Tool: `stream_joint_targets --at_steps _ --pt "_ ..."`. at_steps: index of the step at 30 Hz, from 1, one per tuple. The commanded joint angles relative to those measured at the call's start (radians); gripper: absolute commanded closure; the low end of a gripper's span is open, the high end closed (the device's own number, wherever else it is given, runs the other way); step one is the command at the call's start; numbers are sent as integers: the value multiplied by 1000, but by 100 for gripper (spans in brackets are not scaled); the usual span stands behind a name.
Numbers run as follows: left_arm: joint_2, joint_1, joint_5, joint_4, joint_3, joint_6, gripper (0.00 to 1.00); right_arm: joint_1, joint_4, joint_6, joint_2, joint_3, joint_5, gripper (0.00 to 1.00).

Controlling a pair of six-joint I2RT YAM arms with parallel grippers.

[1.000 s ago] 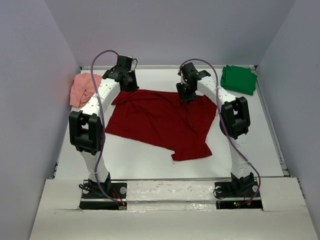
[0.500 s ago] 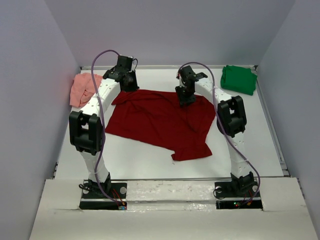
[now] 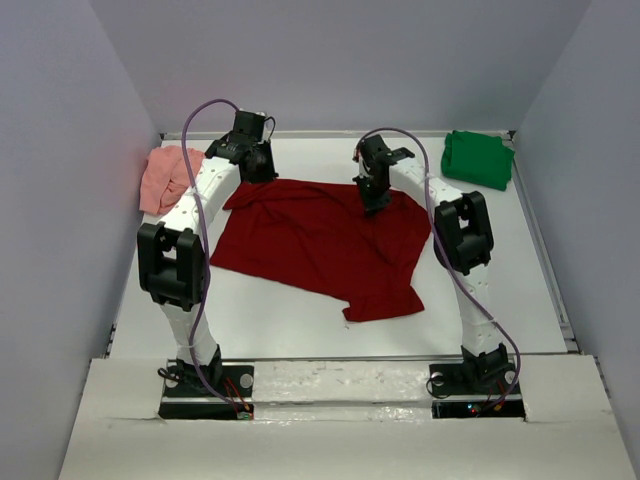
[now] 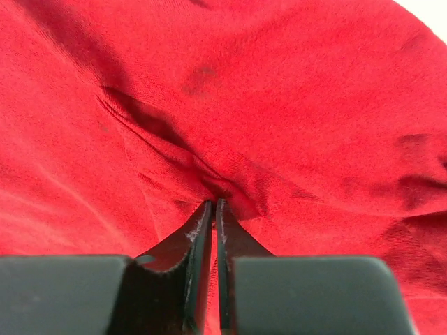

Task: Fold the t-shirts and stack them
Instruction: Fold the flattened tshirt in 1/3 of the way

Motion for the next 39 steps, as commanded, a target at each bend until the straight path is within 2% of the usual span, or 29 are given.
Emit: stream_joint_targets --at_steps 1,8,10,17,29,30,31,33,34,38,39 --pt "-63 -4 1 -2 21 13 85 2 25 6 -77 -32 -19 91" --pt "-75 -5 1 -8 16 12 85 50 45 55 -160 -131 45 100" --pt "-79 -5 1 -8 12 10 85 83 35 79 -208 -154 114 100" --pt "-99 -8 3 -5 -11 6 85 144 -1 135 -329 -260 172 100" --pt "-109 -11 1 -9 -27 6 85 218 -56 185 -427 -360 145 100" --pt "-109 -11 1 -9 -27 4 85 218 -53 188 -424 -372 142 92" --pt "-107 -13 1 -8 -27 7 85 218 -47 191 -422 -386 139 68" --pt "-107 -14 1 -9 -27 9 85 227 -35 202 -421 -403 157 42" --pt "-106 -14 1 -8 -27 7 85 227 -27 207 -424 -409 163 33" --pt "-93 -16 -3 -9 -28 12 85 247 -8 254 -445 -428 228 33" --pt "-90 -16 -46 -11 -24 16 85 247 -1 266 -459 -440 264 33"
